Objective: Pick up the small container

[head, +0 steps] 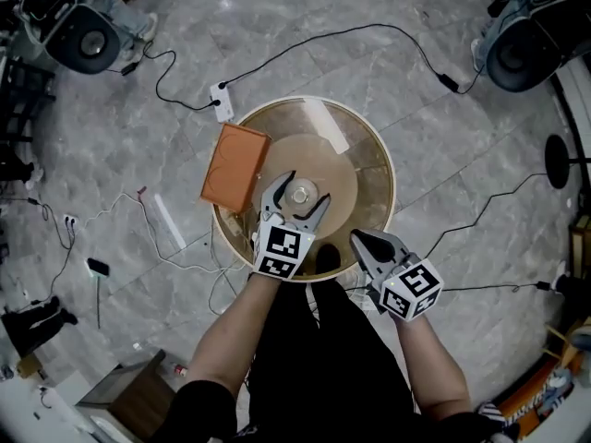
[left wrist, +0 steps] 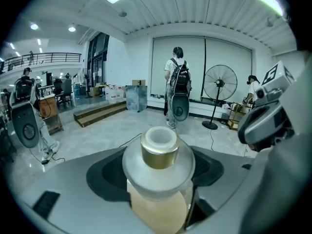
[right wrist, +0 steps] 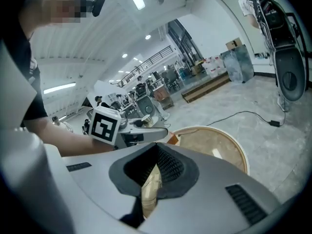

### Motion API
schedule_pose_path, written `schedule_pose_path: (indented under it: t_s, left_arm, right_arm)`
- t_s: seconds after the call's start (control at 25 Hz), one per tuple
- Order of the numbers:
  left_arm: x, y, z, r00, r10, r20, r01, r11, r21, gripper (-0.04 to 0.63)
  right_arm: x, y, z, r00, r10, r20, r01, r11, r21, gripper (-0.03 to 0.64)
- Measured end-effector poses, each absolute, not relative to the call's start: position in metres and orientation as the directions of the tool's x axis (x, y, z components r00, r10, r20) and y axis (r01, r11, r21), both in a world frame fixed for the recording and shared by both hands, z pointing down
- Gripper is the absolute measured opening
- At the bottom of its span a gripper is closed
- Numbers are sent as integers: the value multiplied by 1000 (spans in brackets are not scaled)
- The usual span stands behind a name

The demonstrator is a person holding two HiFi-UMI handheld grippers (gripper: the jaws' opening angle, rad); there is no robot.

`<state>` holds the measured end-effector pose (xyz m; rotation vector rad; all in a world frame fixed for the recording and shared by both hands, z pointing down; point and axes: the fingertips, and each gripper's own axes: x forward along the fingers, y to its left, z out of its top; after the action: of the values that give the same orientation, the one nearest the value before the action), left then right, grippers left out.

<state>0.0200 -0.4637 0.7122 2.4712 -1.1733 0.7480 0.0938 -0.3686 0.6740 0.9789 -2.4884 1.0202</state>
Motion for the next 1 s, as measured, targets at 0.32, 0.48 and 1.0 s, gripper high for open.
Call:
schedule_pose_path:
  t_s: [0.32, 0.48, 1.0]
  left_arm:
    - [-2, -431, 585, 452, -687, 569, -849, -528, 36, 344]
    - [-24, -422, 551, 421, -701, 576, -867, -497, 28, 344]
    - [-139, -369, 475, 379, -747, 546, -894, -447, 10, 344]
  right_arm:
    - [101, -383, 572, -777, -479, 409, -628, 638, -446, 13]
    - [91, -392, 546, -796, -478, 371, -604, 657, -451, 12]
    - [-22, -360, 451, -837, -452, 307, -537, 788, -302, 12]
